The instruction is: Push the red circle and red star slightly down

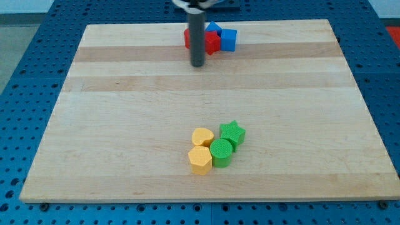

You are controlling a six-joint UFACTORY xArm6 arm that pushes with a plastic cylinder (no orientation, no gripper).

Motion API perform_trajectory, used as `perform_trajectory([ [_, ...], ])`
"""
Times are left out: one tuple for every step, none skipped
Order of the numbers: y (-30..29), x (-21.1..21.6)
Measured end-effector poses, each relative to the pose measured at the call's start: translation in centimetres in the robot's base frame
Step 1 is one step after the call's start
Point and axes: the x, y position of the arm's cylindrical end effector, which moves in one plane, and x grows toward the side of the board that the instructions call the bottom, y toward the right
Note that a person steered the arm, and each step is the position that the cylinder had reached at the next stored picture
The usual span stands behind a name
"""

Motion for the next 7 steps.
perform_trajectory([
  [-5.8, -1.4],
  [-10.2, -4.5],
  [-10.5, -8.9],
  [-9.7, -10.7],
  [-7.2, -10.7],
  [-4.3, -10.7],
  [-2.1, -10.5],
])
